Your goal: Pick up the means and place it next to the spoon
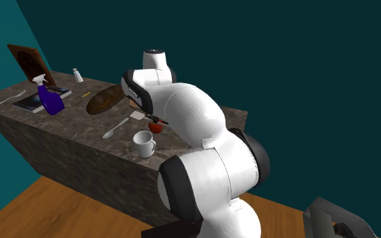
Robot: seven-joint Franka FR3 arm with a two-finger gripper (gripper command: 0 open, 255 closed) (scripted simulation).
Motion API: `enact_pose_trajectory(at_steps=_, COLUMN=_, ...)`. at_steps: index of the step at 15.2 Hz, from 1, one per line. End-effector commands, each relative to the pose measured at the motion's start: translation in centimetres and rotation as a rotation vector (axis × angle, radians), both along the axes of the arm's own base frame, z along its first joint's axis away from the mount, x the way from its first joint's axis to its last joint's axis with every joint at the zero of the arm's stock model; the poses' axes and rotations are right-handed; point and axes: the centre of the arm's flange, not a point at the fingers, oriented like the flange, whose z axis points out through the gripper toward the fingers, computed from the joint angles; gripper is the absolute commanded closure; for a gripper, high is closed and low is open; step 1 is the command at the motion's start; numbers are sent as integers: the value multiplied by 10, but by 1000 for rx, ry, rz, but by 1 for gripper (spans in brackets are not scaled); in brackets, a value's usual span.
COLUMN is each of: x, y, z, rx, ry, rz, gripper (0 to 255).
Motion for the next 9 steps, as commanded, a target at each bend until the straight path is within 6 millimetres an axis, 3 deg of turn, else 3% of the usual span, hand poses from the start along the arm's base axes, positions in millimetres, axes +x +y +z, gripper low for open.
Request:
enact_pose_trajectory(at_steps=1, x=-13, y=28, z=3, rx=0, ry=0, rz=-1, gripper=255)
enact_pose_trajectory(at_steps=9, x=-59, y=123, z=5, rx=0, ry=0, rz=-1, gripper=255)
